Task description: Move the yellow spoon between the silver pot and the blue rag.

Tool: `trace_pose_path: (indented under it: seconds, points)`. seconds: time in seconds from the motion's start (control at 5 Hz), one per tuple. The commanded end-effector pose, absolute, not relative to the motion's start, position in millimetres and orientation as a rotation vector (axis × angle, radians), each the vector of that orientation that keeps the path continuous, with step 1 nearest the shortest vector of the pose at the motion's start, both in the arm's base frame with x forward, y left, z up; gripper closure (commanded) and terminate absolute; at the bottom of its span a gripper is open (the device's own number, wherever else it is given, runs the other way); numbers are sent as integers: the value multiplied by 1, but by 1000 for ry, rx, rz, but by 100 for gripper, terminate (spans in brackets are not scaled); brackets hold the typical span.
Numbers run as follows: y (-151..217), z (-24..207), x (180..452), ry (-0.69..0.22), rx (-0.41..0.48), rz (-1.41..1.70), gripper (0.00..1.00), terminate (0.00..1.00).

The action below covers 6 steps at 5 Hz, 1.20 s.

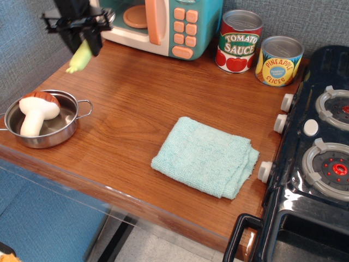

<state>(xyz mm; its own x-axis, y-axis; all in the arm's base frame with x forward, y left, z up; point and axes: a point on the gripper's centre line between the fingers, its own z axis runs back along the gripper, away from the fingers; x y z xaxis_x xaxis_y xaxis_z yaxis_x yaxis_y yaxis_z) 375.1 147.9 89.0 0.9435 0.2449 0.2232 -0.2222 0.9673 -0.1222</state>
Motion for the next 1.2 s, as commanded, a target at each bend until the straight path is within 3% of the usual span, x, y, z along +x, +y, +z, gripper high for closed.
trace_pose_path:
  seconds: [0.0,0.2,0.6,0.8,1.0]
  points:
    - [62,117,331,-262,-99,205,100,0]
    - [39,102,317,-209,-93,242,100,0]
    - [60,63,302,-157,1,240,100,0]
    - [64,35,295,-85,66,148,100,0]
    - [69,16,289,-35,48,136,100,0]
